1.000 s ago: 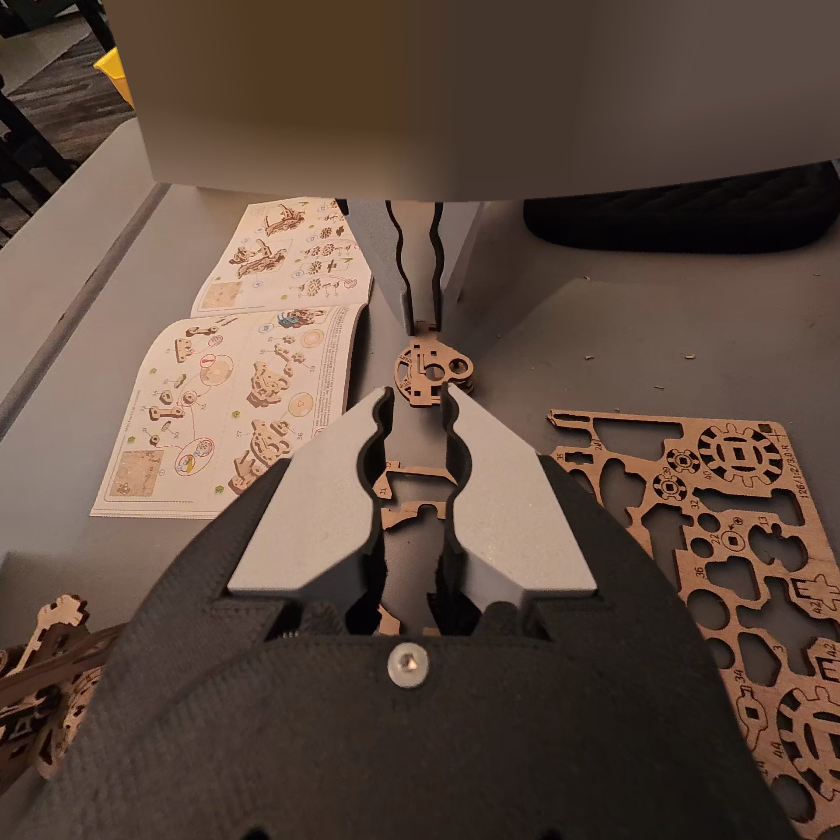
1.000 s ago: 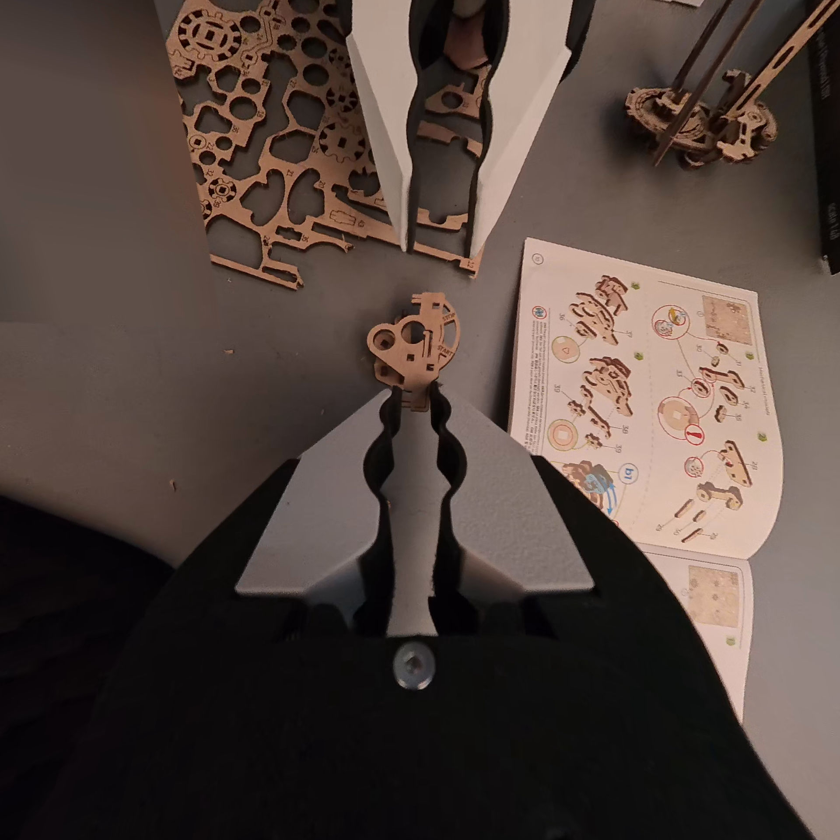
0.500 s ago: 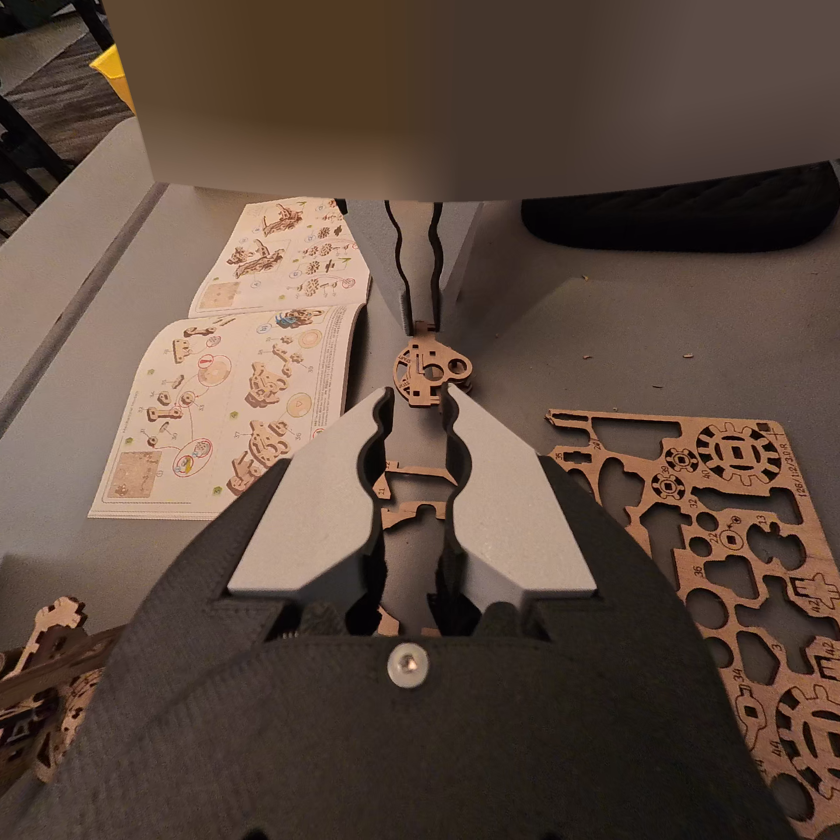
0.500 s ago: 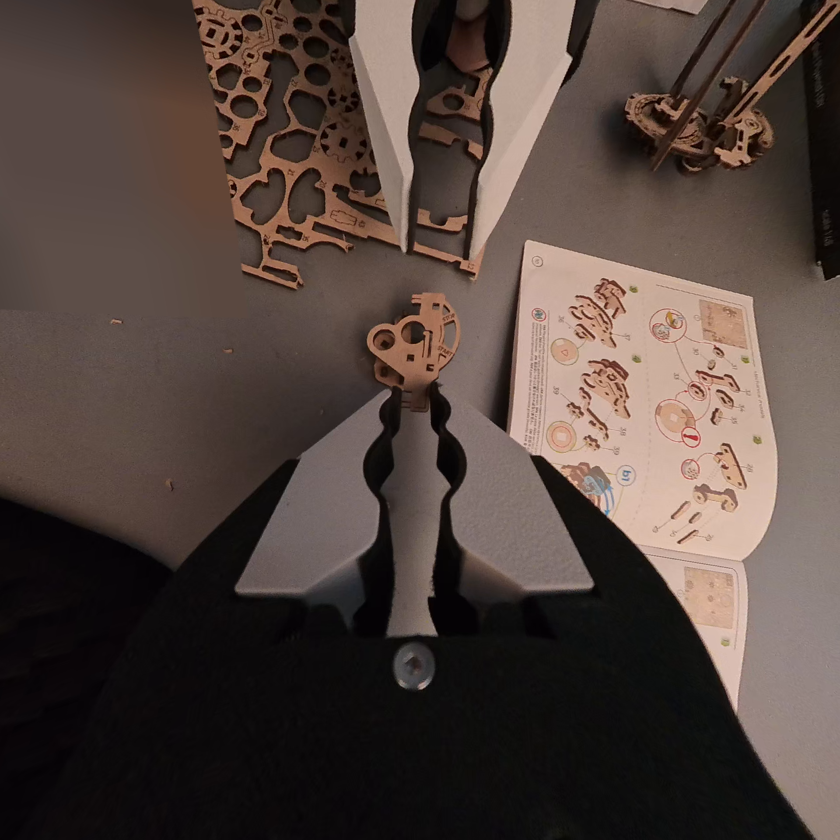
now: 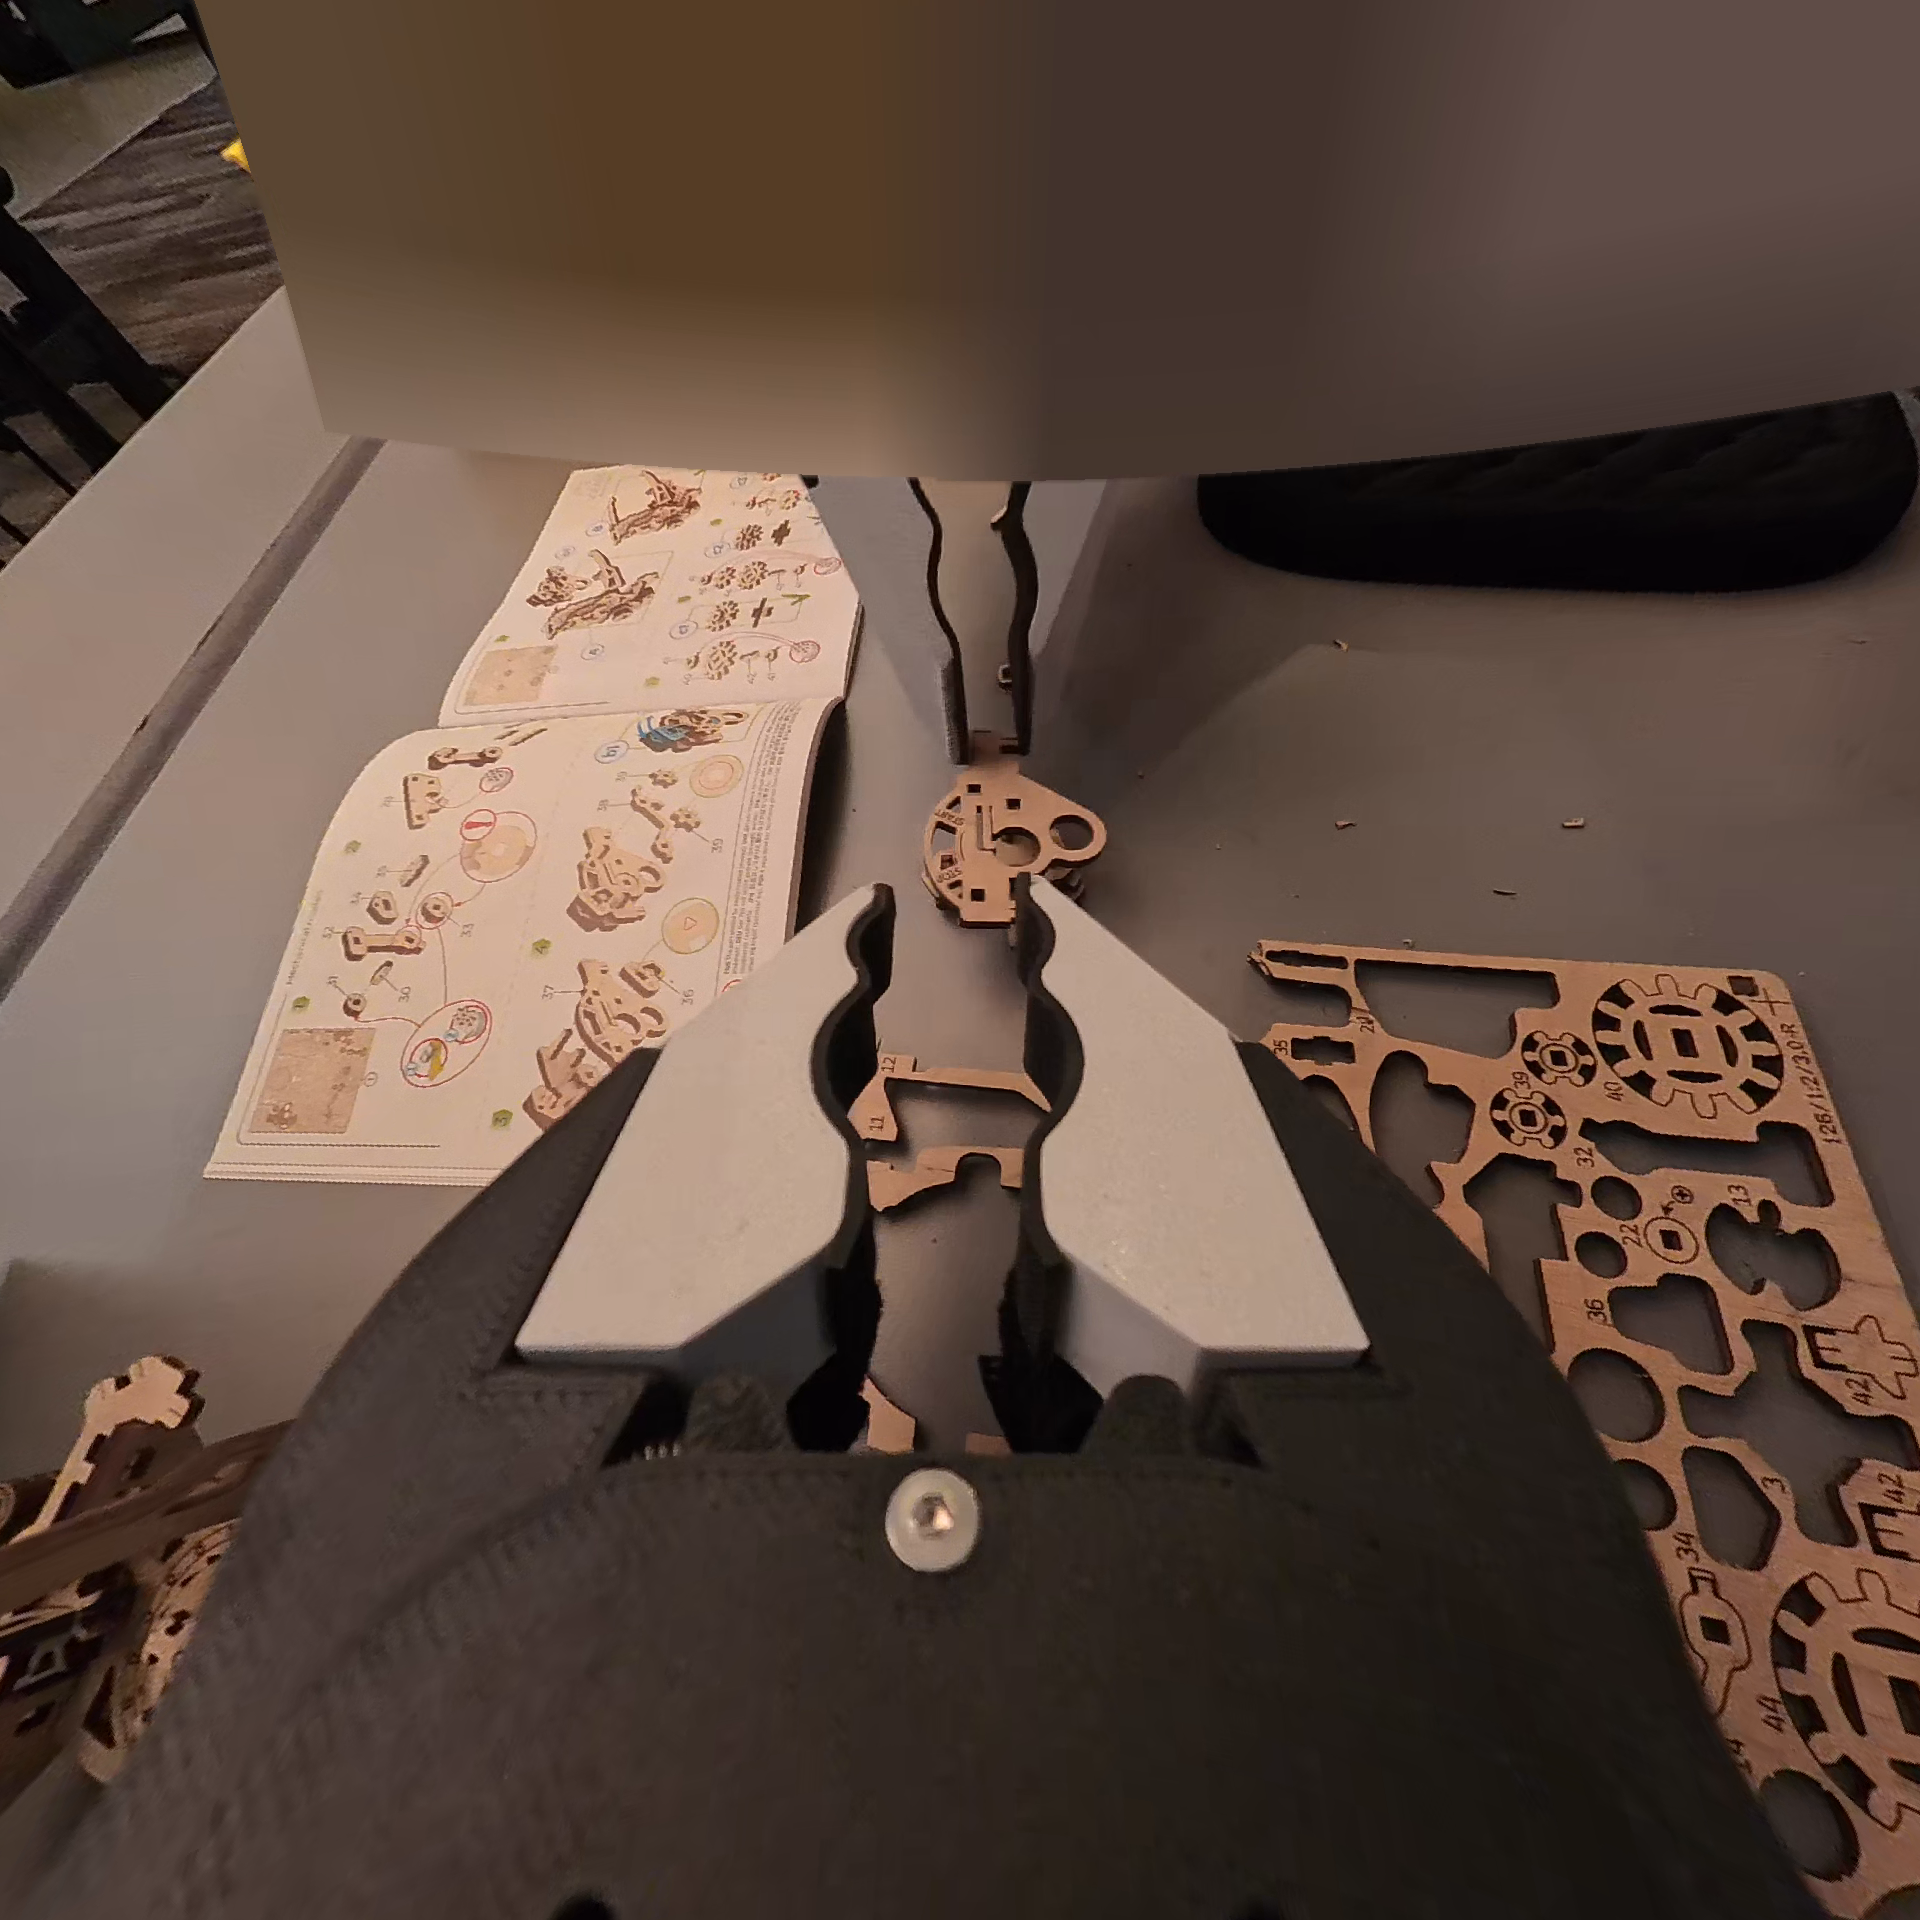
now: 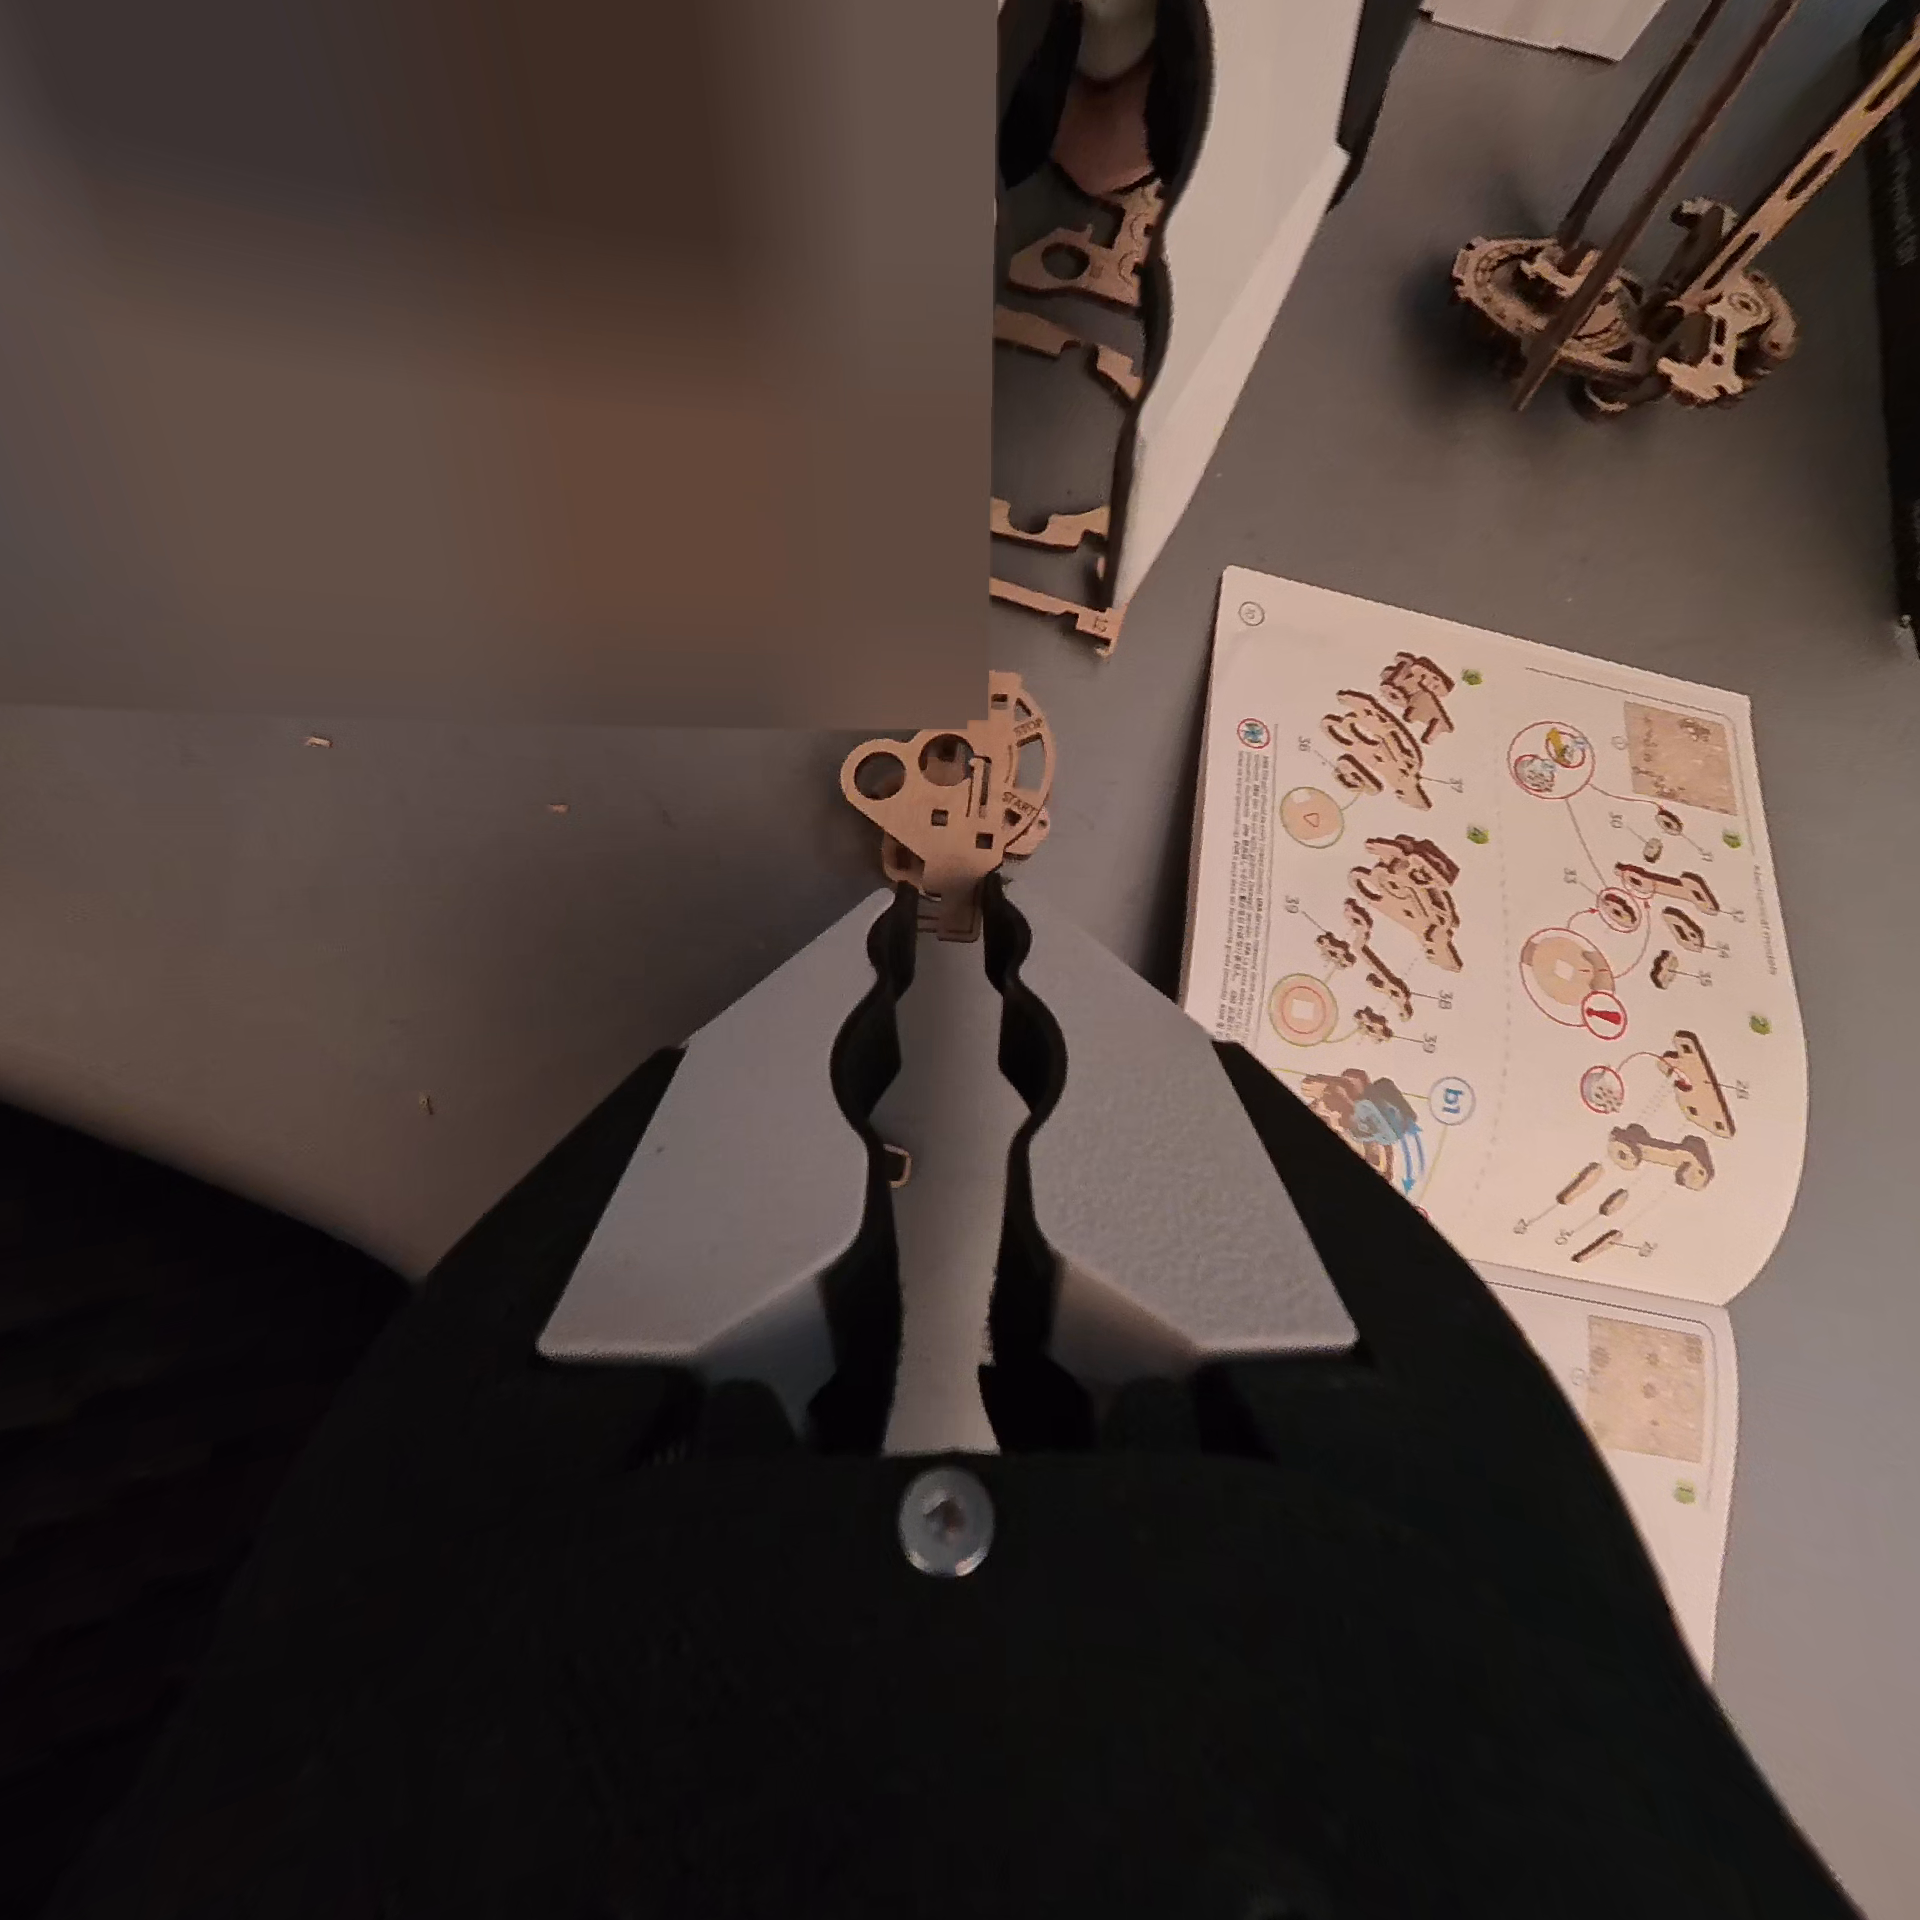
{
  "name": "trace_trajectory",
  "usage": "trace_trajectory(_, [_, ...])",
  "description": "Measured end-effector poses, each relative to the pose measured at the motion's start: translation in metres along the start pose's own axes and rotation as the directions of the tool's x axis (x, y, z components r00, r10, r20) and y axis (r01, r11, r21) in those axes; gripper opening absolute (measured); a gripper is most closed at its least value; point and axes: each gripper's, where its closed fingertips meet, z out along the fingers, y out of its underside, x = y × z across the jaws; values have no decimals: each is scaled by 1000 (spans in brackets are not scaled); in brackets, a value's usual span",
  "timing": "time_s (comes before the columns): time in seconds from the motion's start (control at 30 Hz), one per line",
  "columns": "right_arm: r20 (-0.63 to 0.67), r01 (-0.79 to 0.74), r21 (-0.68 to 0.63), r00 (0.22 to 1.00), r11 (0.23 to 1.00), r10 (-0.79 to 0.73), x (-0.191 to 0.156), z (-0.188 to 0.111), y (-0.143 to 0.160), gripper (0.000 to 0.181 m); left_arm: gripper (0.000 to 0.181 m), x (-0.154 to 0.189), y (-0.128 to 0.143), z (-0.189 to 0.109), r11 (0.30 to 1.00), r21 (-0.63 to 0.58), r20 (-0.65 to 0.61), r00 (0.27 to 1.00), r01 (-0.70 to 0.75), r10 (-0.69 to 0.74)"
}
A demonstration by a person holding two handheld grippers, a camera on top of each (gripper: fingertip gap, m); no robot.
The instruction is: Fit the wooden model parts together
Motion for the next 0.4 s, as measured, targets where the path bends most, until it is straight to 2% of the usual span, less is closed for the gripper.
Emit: trace_trajectory(0.4, [21, 20, -39, 1000, 999, -20, -7, 0, 2, 11, 22, 13, 16, 13, 984, -125, 0, 991, -130, 131])
